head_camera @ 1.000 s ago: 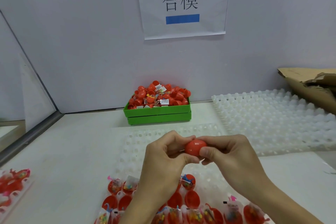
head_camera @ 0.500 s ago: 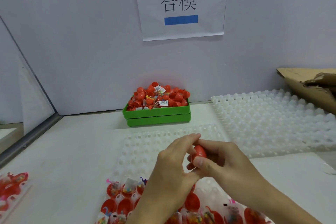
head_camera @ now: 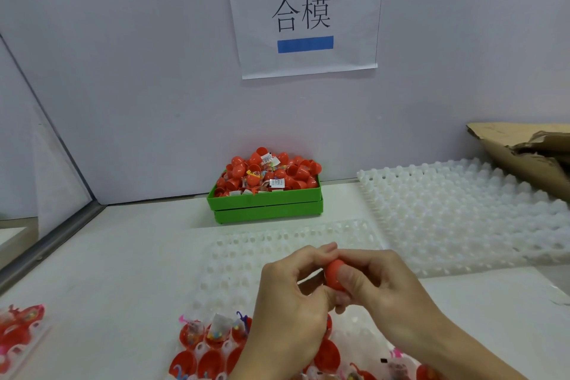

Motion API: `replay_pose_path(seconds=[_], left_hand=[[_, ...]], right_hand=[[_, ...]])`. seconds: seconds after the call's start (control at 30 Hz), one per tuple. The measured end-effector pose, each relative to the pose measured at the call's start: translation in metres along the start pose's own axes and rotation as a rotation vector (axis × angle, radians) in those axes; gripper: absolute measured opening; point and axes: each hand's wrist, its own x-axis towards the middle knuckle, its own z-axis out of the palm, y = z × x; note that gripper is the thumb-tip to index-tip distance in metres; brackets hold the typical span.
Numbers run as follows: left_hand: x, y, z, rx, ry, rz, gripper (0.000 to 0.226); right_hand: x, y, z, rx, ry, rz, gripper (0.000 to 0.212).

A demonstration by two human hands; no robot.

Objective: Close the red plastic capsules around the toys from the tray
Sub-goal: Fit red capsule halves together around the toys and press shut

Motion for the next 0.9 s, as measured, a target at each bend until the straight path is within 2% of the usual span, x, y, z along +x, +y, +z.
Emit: replay_pose_path(seconds=[0.1, 0.23, 0.33, 0.47, 0.57, 0.63, 0.73, 0.9], left_hand=[[0.001, 0.002, -0.002, 0.047, -0.028, 0.026, 0.039], [0.000, 0.006, -0.012, 0.173, -0.134, 0.121, 0.049], [0.001, 0.011, -0.017, 0.262, -0.137, 0.190, 0.054], [0.001, 0.010, -0.020, 0.262, -0.110, 0.149, 0.042], [0.001, 0.007, -0.019, 0.221, -0.089, 0.141, 0.033], [0.000, 0.006, -0.015, 0.206, -0.071, 0.137, 0.030], [-0.001, 0.003, -0.009, 0.165, -0.038, 0.099, 0.032], [-0.002, -0.001, -0.005, 0.135, -0.009, 0.068, 0.031]], right_hand=[[0.000, 0.002, -0.003, 0.022, 0.007, 0.015, 0.022], [0.001, -0.003, -0.007, 0.045, 0.037, 0.076, 0.024], [0.001, -0.007, -0.006, 0.031, 0.021, 0.088, 0.027], [0.000, -0.007, 0.000, 0.090, -0.019, 0.134, 0.026], [0.000, -0.006, -0.001, 0.150, 0.014, 0.153, 0.022], [-0.001, -0.005, -0.002, 0.096, 0.023, 0.121, 0.020], [-0.003, -0.004, 0.002, -0.053, 0.040, 0.076, 0.037], [-0.002, 0.001, 0.000, -0.167, 0.043, 0.062, 0.024]])
